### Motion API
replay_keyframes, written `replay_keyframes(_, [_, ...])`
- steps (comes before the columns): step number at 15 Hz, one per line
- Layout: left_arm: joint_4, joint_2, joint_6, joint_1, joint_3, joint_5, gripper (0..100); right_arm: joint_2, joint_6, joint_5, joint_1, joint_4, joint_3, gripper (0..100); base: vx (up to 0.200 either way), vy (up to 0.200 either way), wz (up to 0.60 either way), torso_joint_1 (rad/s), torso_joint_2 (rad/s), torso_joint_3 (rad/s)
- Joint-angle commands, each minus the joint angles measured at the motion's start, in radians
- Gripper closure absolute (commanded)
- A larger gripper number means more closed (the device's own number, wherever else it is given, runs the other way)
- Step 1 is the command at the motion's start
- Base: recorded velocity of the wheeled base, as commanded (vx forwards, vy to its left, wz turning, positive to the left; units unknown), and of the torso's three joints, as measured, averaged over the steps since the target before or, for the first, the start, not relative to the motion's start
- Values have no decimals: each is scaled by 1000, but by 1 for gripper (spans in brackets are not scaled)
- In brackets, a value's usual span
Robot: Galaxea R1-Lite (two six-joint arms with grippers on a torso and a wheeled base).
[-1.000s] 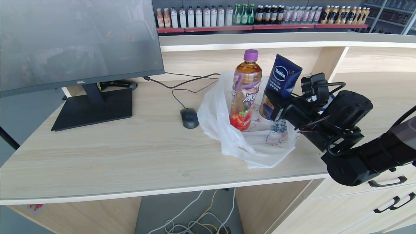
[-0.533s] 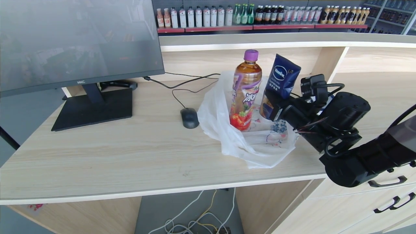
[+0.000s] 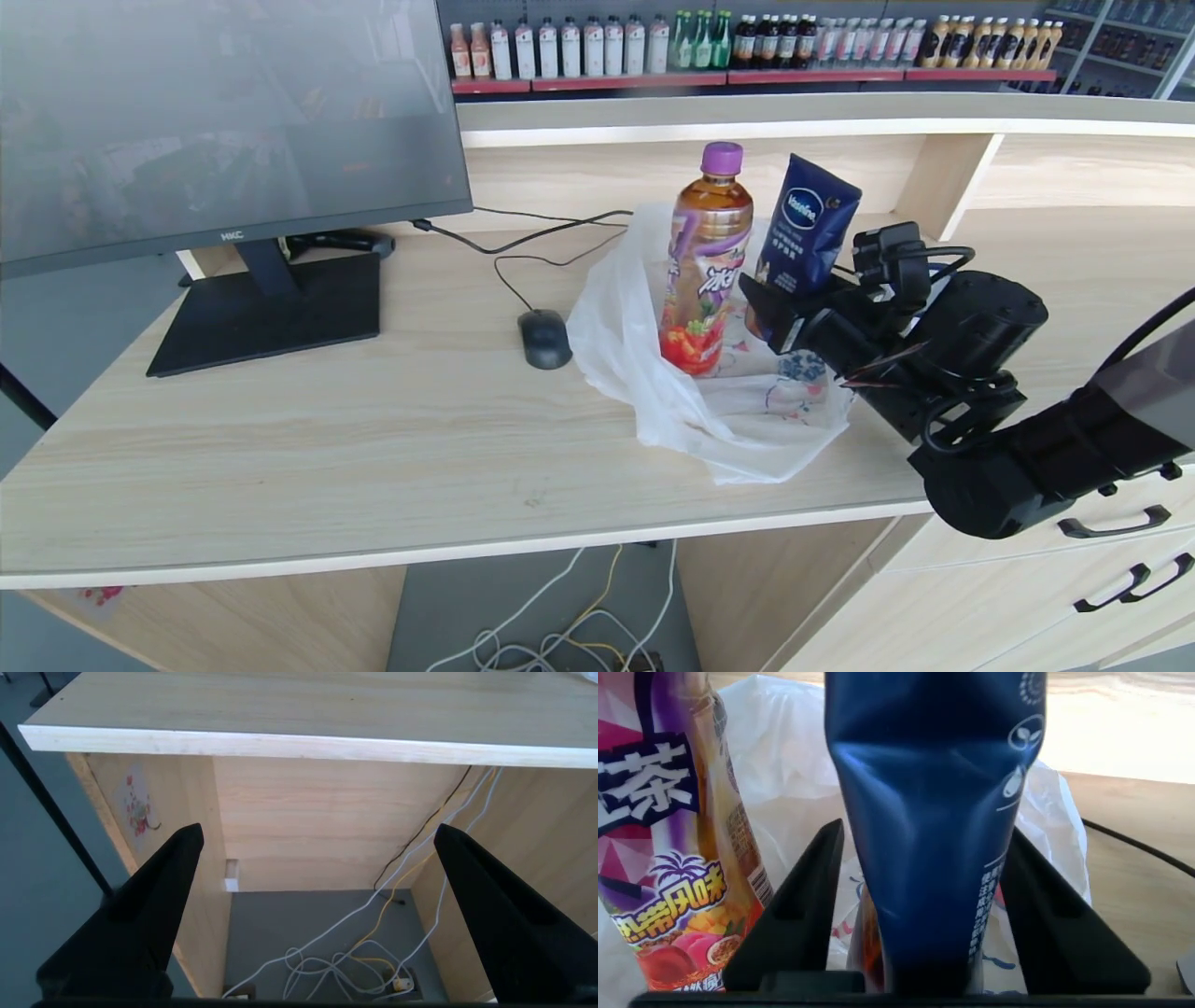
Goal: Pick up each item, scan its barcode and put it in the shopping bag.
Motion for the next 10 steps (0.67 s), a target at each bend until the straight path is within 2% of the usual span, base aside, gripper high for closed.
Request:
replay_keyframes(1, [0,0,0,1,0,0,0,-2,-1,1,-1,-6,2,0,0,0,0,0,0,0])
replay_keyframes(6, [0,0,0,1,0,0,0,-8,-2,-1,-1,-15,3,0,0,0,0,0,0,0])
replay_keyframes(10, [0,0,0,1,0,0,0,-103,2,1,-2,-65,91,0,0,0,0,0,0,0])
